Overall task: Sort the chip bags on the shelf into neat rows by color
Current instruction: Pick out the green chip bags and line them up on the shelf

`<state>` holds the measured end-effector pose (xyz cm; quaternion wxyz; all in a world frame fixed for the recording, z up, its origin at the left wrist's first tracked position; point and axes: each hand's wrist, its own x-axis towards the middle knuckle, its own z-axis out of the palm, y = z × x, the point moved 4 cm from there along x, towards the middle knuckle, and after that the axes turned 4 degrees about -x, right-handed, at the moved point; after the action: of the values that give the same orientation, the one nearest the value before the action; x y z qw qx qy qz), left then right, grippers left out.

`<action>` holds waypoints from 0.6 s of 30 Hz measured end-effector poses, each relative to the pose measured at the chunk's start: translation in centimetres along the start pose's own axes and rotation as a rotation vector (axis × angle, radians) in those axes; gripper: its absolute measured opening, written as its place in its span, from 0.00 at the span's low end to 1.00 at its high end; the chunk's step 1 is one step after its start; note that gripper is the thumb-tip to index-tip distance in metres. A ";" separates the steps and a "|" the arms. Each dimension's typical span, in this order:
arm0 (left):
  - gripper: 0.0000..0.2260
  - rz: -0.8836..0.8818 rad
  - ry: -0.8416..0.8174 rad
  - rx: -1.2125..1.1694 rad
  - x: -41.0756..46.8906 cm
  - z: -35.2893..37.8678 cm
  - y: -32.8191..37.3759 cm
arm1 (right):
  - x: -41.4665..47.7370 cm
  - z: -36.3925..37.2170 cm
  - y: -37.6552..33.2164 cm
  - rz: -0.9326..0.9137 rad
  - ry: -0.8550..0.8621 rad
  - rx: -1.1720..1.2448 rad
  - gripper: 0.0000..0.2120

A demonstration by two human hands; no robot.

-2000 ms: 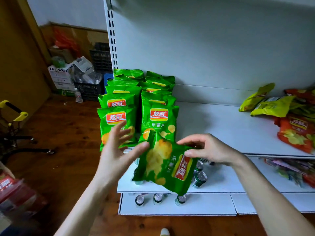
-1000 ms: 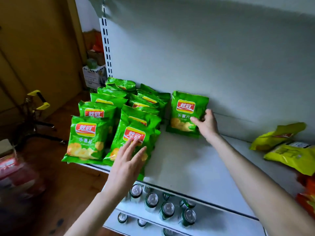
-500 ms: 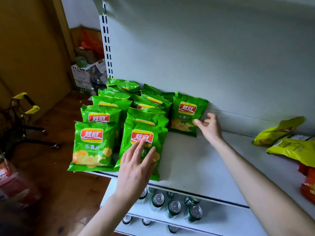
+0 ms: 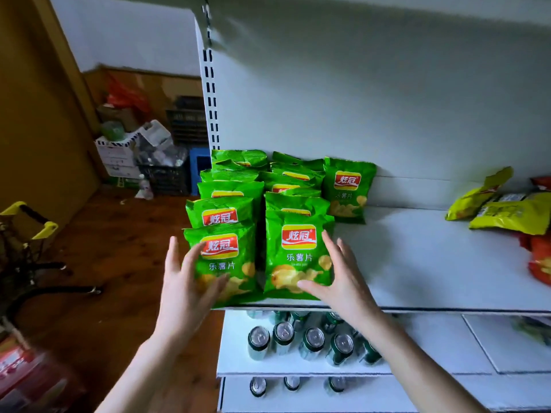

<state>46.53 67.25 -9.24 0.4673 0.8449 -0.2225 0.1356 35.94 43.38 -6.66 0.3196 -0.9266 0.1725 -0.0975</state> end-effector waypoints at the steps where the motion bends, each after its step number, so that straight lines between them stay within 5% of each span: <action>1: 0.31 -0.010 -0.069 -0.056 0.5 0.2 -0.5 | 0.2 0.6 0.0 0.030 -0.006 -0.012 0.47; 7: 0.32 0.150 -0.294 -0.088 3.7 2.0 -1.7 | 2.0 2.1 -0.6 0.061 0.063 -0.017 0.48; 18: 0.29 0.095 -0.215 -0.089 2.3 2.0 -0.9 | 1.8 2.0 0.1 0.065 0.058 -0.055 0.48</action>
<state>49.07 65.38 -9.97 0.4708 0.8215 -0.3168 0.0562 38.20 43.74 -8.15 0.2921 -0.9256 0.2146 -0.1092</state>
